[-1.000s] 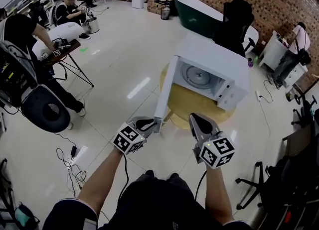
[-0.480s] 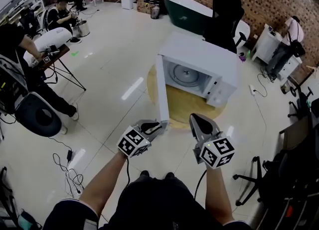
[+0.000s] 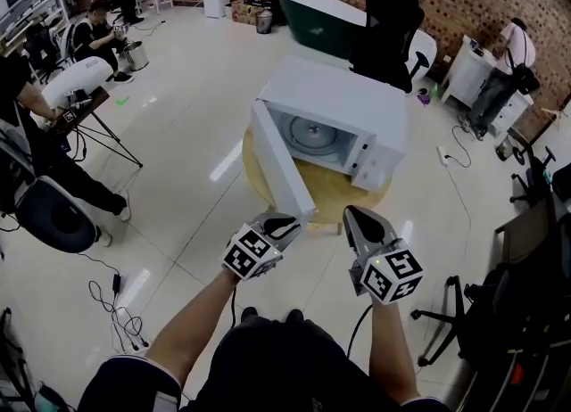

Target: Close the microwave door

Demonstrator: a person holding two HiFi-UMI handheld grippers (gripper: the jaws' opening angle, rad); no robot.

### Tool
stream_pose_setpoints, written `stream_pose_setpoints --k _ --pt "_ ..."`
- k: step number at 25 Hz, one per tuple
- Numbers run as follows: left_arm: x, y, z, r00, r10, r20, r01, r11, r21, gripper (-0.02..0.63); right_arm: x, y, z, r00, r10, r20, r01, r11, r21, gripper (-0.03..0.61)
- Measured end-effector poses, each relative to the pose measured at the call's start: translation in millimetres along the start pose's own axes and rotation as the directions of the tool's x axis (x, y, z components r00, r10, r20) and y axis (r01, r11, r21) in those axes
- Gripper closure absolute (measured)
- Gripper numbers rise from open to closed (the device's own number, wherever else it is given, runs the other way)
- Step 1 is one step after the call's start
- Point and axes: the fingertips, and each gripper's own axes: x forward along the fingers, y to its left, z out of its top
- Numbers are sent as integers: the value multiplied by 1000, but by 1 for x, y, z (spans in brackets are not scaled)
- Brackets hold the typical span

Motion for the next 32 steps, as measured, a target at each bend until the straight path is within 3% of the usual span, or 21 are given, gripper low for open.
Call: stream_pose_setpoints --k 10,13,32 --pt "49 -4 24 1000 -12 3 12 1000 10 542 -26 -46 -2 998 -56 -7 57 998 12 577" --pt "63 -1 32 1000 4 13 -4 1000 2 601 -33 -59 -2 997 -73 -9 73 997 14 577" --pt "149 21 69 997 58 49 -57 998 -19 601 -69 -145 -20 981 -191 -33 193 980 56 577"
